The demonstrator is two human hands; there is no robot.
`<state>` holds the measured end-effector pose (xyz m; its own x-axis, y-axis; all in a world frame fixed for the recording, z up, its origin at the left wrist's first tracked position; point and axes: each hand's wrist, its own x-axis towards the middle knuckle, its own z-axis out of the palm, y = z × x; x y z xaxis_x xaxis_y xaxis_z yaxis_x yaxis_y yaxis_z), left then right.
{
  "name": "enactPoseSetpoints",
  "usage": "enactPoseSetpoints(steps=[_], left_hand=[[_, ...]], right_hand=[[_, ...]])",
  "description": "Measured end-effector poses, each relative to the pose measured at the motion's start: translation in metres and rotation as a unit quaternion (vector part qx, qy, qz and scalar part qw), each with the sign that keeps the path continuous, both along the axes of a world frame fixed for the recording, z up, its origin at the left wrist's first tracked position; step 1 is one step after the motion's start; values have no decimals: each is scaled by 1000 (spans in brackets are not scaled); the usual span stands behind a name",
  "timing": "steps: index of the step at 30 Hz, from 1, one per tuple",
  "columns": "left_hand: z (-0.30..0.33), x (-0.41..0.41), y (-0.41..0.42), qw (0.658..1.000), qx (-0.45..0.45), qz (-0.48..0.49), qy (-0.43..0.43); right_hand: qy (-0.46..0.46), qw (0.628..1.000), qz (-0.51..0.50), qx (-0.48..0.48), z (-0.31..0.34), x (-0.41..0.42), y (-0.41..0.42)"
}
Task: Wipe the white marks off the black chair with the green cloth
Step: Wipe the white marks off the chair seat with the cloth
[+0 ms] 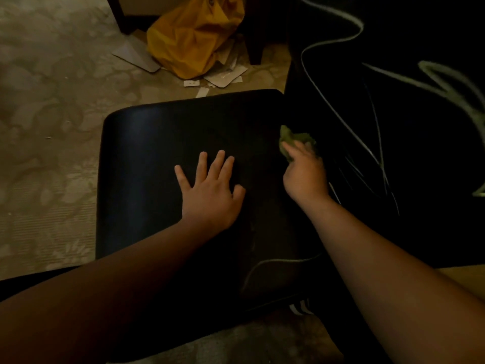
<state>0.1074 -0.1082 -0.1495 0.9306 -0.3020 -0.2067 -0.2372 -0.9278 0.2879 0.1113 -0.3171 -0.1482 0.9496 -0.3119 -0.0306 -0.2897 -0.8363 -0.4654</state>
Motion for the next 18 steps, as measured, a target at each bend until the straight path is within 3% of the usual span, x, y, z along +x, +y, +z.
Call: enactPoseSetpoints(steps=[3,6,9,18], left_hand=[[1,4,-3,1000,6,-13,7],[2,15,-9,1000,16,-25,6],[1,33,-13,999,11,-38,7],[-3,71,-31,999,3,-46,-10]], right_hand=[[15,997,-63,35,0,7,-3],[26,998,22,-56,4,3,24],[33,991,111,-69,6,-7,43],[51,996,56,-47,6,51,36]])
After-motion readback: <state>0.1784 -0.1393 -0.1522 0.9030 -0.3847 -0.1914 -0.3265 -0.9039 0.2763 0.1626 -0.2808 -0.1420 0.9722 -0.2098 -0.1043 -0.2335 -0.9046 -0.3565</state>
